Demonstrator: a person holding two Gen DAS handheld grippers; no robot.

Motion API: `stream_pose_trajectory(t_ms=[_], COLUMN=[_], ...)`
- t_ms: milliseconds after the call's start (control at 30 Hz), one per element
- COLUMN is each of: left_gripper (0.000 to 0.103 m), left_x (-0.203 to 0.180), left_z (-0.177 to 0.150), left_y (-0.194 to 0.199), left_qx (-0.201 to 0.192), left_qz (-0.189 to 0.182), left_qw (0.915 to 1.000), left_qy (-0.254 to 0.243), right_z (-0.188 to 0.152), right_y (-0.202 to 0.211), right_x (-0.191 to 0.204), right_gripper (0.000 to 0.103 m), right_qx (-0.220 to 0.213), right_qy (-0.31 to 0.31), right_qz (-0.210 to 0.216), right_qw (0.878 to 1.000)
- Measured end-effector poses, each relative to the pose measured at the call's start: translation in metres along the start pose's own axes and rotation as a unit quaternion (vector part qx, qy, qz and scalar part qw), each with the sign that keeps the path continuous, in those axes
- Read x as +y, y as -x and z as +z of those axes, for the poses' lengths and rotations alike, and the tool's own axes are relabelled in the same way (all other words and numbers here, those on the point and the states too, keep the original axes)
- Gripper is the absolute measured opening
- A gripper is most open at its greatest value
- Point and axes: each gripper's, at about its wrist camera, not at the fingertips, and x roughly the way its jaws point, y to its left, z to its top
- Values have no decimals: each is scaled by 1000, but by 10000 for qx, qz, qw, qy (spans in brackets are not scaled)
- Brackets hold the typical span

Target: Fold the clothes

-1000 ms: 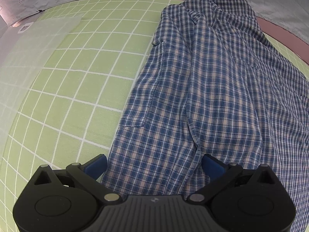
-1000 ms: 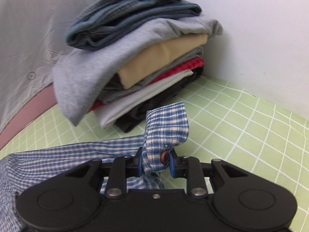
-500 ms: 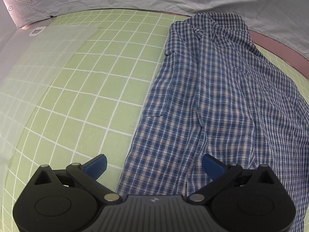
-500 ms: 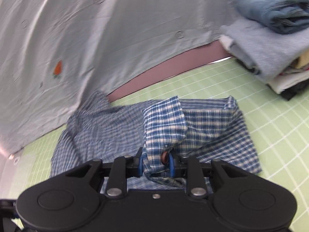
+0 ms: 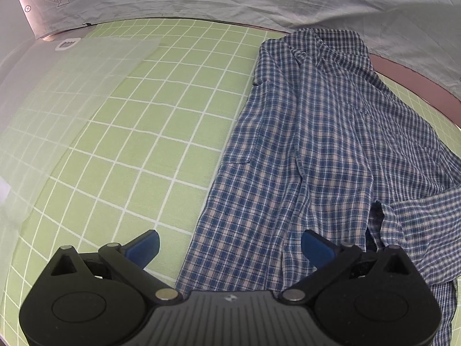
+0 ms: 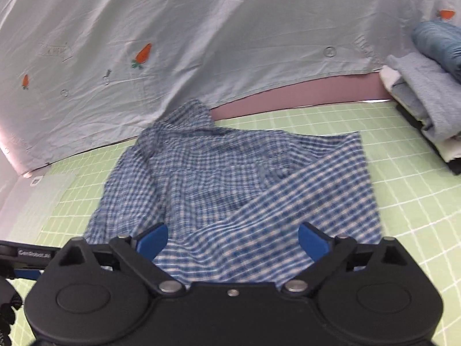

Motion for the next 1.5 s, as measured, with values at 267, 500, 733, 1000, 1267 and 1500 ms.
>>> stream_pose_trajectory(t_ms=[267,500,733,1000,1267,1500], left_gripper=[102,82,31,15,34,43], left_x=[-37,-84,-116,-132,-134,-131], left_z=[2,6,-2,-10,-9,-8], left_y=[14,16,11,-5,-14,-17], left_qx=[-324,-481,-336,-29,99,153], left_qz=[-148,-386,-880,-1109,-973,-890], left_qw=[9981,9917,9827,9770,9794,9812], left_qy=[-510,-1124,-1594,-1822,-1765,-1703], right_z=[-23,-45,-48,-50,-50,-52], right_y=[4,4,-3,-11,-13,-17], right_x=[-57,-101,-115,-116,-115,-116], right_gripper=[103,103,103,103,103,103], right_qx=[207,462,572,730,803,873], right_qy=[-357,-872,-1077,-1120,-1084,-1090], right_qz=[-1144,-1644,-1766,-1747,-1752,-1739], right_qw=[9926,9814,9767,9755,9752,9748])
